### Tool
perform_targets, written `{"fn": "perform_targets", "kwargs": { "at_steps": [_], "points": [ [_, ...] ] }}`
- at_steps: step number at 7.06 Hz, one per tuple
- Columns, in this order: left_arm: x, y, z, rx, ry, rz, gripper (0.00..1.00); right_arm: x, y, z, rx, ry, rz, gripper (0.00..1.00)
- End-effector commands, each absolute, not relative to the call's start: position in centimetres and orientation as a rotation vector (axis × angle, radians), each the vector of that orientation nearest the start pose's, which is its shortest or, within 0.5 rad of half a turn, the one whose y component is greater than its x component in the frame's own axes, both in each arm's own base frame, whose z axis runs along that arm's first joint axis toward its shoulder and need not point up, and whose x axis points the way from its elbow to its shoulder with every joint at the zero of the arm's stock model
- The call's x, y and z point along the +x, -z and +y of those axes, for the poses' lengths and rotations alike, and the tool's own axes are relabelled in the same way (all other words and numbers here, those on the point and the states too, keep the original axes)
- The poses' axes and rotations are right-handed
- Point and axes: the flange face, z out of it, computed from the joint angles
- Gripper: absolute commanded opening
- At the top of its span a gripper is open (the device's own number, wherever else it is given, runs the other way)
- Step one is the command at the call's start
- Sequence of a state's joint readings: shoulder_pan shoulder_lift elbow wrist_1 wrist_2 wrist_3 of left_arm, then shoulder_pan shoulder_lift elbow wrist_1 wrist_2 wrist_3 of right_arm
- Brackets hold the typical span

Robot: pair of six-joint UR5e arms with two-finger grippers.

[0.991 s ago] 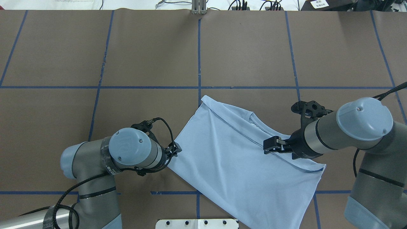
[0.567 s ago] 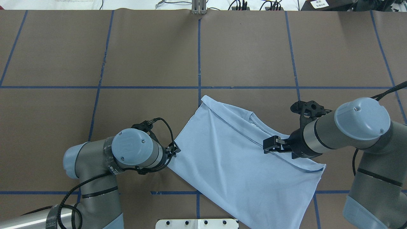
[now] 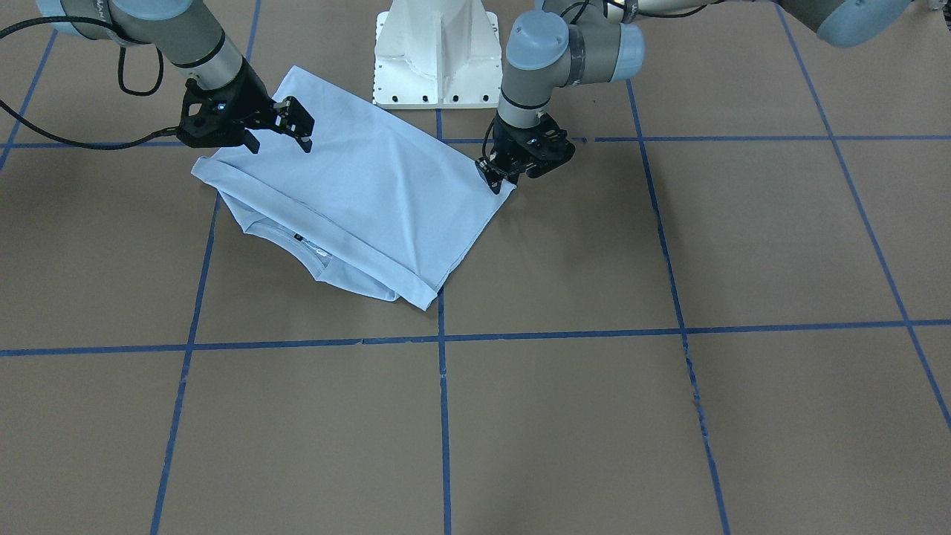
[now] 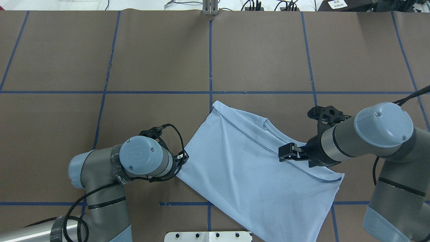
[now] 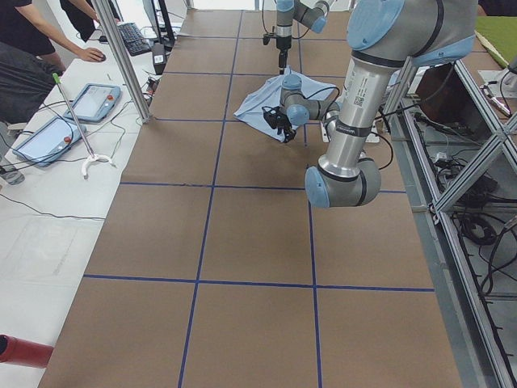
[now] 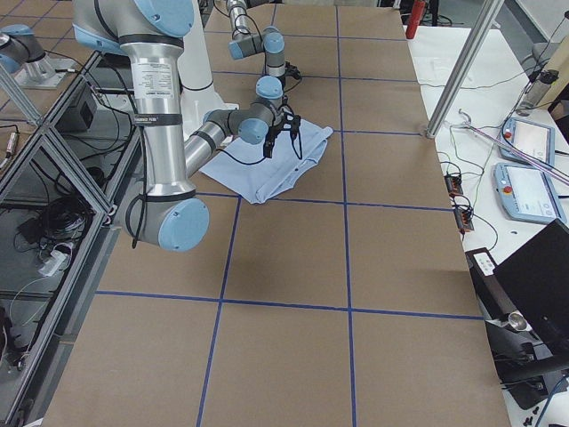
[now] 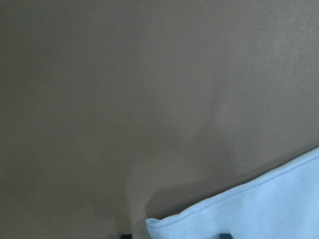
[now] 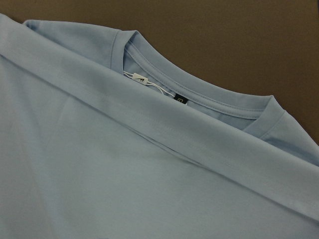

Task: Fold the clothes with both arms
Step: 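Grasp the shirt's near edge with the left gripper while the right grasps the far side, then pull the shirt edge away from the robot with the left gripper, squaring the shirt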

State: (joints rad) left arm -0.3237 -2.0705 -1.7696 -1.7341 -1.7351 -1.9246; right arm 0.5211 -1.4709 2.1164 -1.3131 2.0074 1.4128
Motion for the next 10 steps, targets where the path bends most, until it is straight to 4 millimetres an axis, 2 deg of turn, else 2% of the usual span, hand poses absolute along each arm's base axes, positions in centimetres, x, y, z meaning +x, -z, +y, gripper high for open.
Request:
{"fn": "perform_targets", "kwargs": {
  "at_steps": [1, 3, 5, 8, 10],
  "points": [
    [57.3, -27.1, -31.6, -0.158, 0.558, 0.872, 0.00, -37.7, -32.7, -32.3, -0.085, -0.139, -0.974, 1.00],
    [56.6, -26.9, -32.7, -0.139, 0.556, 0.875, 0.00, -37.7, -32.8, -32.3, -0.087, -0.139, -0.971, 1.00],
    [54.0, -27.7, -37.5, -0.077, 0.579, 0.866, 0.00, -37.6, -32.5, -32.2, -0.086, -0.138, -0.977, 1.00],
    [54.1, -28.1, -46.1, -0.003, 0.612, 0.828, 0.00, -37.5, -32.7, -32.2, -0.086, -0.141, -0.974, 1.00],
    [52.7, -28.8, -53.0, 0.089, 0.593, 0.853, 0.00, -37.6, -32.5, -32.3, -0.085, -0.143, -0.976, 1.00]
  ]
}}
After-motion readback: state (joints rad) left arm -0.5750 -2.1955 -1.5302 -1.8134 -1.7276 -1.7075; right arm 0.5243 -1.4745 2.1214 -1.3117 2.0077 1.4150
